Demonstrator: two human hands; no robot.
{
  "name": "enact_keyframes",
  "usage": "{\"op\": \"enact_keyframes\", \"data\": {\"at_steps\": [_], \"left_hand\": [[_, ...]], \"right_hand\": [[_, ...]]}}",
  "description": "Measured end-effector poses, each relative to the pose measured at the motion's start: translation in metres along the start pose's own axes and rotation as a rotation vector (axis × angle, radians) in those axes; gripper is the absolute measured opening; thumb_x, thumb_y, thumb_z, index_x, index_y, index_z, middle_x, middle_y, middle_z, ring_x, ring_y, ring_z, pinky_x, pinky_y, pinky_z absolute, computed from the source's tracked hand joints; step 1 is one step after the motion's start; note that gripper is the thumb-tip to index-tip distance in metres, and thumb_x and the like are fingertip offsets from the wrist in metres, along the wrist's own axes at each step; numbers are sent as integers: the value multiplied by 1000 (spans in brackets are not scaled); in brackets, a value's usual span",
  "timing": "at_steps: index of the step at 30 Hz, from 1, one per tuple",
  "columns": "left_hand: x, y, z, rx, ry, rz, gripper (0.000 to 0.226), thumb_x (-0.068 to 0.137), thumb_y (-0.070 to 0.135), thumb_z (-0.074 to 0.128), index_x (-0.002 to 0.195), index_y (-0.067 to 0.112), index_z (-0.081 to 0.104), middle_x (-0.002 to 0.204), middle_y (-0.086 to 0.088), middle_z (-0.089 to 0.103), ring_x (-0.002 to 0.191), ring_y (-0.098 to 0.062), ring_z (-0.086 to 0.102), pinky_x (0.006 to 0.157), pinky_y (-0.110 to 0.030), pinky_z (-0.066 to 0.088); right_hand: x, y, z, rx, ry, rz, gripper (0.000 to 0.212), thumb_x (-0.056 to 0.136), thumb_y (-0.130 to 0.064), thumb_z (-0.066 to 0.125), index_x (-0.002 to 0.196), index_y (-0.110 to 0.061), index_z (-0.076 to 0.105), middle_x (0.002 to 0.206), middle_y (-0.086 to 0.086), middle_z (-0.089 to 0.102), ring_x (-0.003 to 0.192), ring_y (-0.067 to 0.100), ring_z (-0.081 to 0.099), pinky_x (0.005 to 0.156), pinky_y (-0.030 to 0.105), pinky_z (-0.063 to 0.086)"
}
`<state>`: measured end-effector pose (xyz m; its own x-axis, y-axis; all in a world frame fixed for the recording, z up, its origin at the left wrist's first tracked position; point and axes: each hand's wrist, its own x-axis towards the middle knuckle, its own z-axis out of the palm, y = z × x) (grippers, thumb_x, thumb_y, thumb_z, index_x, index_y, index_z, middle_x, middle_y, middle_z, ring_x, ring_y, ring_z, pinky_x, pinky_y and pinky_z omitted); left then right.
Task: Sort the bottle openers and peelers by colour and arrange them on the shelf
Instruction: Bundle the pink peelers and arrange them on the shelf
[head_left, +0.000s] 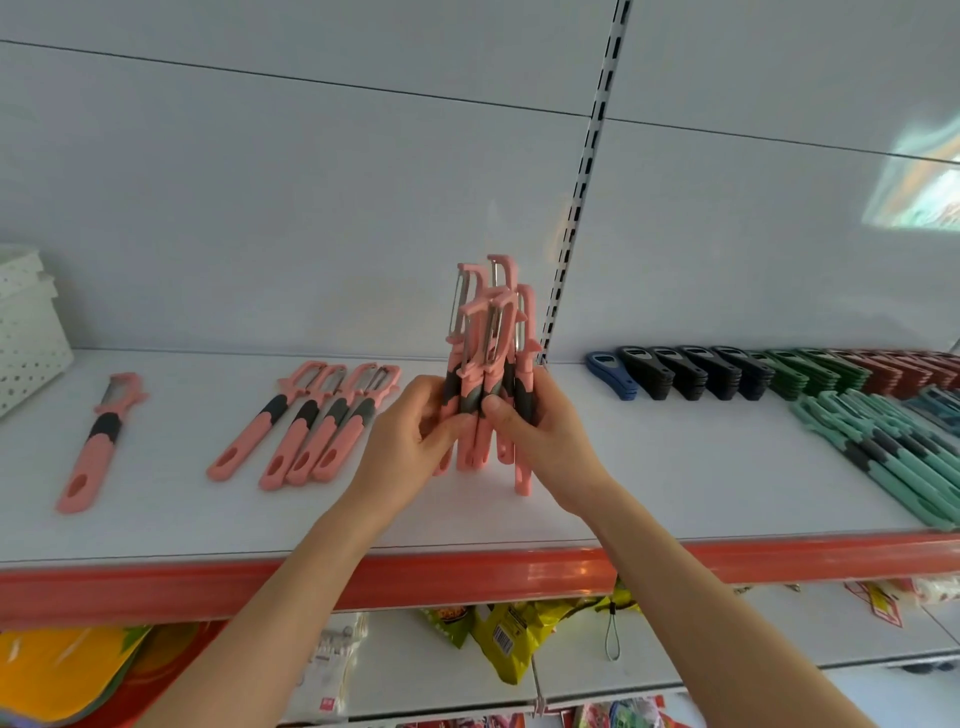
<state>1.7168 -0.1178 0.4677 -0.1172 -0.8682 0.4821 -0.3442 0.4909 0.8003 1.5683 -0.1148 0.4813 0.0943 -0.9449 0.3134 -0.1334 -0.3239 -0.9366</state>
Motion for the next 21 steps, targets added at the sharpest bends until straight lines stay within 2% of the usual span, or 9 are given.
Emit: {"op": "enact_keyframes", "data": {"at_steps": [3,5,8,9,11,14,17,19,21], "left_hand": [[3,2,-1,17,14,9,17,85,14,62,99,13,53,76,8,63,66,-2,62,60,-9,46],[3,4,-4,-21,4,14,27,84,14,63,109,17,51,77,10,66,68,0,64,61,-8,47],[-2,4,-6,-55,-52,15,44,85,10,62,124,21,46,95,18,62,87,8,62,78,-6,48],[-3,4,-7,-61,-67,2,43,86,8,61,125,17,48,100,19,60,93,9,59,82,-4,45],[-4,3,-7,-58,-79,-11,37,87,5,58,123,10,52,104,15,58,98,3,56,80,0,41],[-4,3,-7,-59,-64,-6,32,87,5,59,118,8,53,100,15,59,89,8,56,75,1,42],[-3,5,-4,-77,-45,28,33,86,8,61,118,9,54,102,13,59,90,4,58,76,-5,46],[-2,10,-1,-113,-19,42,33,86,11,61,118,10,56,102,10,61,91,1,61,75,-9,48],[2,17,3,-168,-8,29,30,86,13,61,115,13,58,99,12,62,89,2,62,73,-12,51]], "right_hand": [[-1,-2,3,15,22,-17,6,91,-8,53,97,-10,51,65,3,53,50,16,46,50,30,43],[-2,-3,4,22,38,-30,7,91,-8,53,99,-9,51,67,5,53,50,15,48,50,29,44],[-4,1,6,-12,53,-9,16,91,-11,55,106,-7,52,75,3,56,58,12,52,57,26,45],[-5,4,7,-26,58,6,18,91,-12,56,107,-7,52,77,4,57,62,13,53,61,26,45],[-6,7,7,-37,65,28,16,90,-12,56,106,-8,53,79,6,57,65,15,54,63,26,44],[-9,7,10,-45,88,29,13,90,-12,56,104,-12,54,79,2,58,69,12,56,64,21,46],[-12,3,11,-47,141,23,8,91,-13,55,95,-20,54,78,-3,59,66,1,57,61,14,46],[-12,-4,8,-56,185,21,6,91,-15,55,92,-20,55,81,-3,60,71,2,58,66,16,48],[-13,-13,1,-65,227,24,8,90,-16,56,86,-23,56,77,-7,60,68,-1,58,65,16,48]]}}
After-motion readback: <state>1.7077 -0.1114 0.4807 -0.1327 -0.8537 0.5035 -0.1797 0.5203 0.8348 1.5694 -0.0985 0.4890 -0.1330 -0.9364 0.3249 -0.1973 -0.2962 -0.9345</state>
